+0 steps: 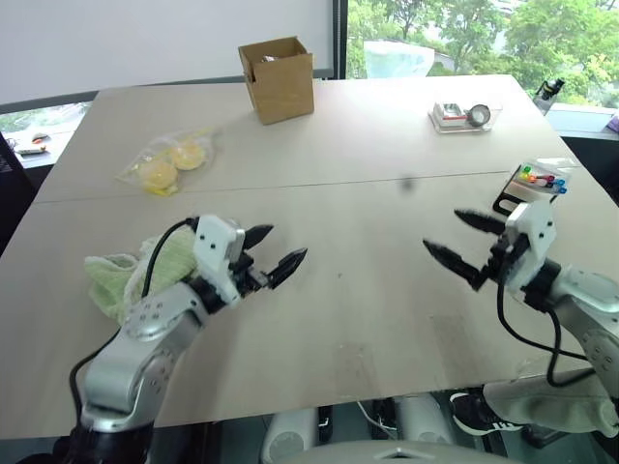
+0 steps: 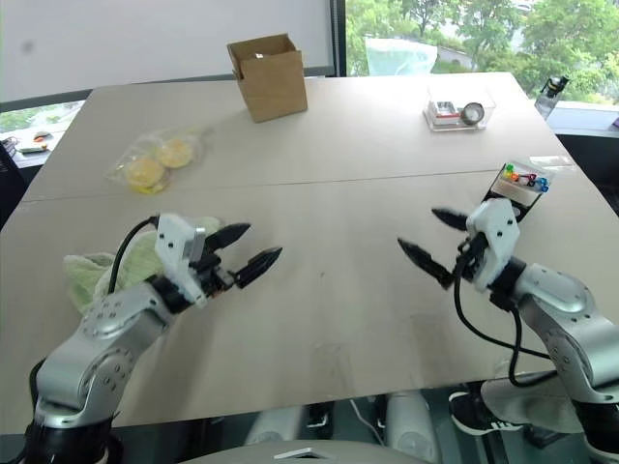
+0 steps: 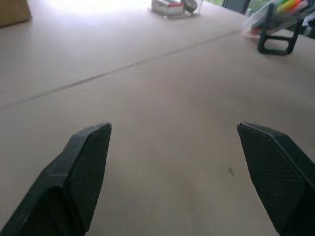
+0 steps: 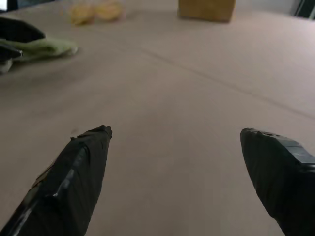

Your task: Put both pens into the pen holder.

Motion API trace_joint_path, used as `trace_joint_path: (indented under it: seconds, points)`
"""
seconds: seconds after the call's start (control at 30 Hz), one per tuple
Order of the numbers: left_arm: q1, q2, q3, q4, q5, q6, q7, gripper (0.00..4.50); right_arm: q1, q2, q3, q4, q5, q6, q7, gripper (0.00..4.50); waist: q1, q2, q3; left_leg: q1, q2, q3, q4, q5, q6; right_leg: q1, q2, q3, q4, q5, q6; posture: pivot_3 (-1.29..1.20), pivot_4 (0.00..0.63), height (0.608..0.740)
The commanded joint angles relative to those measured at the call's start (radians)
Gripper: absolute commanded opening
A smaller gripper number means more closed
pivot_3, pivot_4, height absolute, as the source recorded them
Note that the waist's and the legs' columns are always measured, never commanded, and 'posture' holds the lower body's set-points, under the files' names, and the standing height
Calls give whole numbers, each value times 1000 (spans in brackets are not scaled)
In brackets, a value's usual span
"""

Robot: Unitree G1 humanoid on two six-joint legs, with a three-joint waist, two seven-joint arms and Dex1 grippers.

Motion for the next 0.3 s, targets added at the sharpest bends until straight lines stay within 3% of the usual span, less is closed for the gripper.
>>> trace_joint_path:
  seconds: [0.03,0.17,0.3]
  points:
    - [136,-34,56,-123,19,-36,43,4227,19,-41,-79,44,-2,-14,97,4466,2,0,0,0,0,0,0,0,0,0,0,0,0,0,0,0,150,740]
    - [283,-78,81,-205,31,-57,70,4227,10,-38,-101,111,-16,-23,133,4466,1,0,0,0,0,0,0,-1,1,0,0,0,-1,0,0,0,150,740]
    - [283,-105,69,-203,54,-82,99,4227,-19,13,-85,118,-45,-40,117,4466,5,1,0,0,0,-1,0,-3,5,0,0,-2,-1,-1,0,0,150,740]
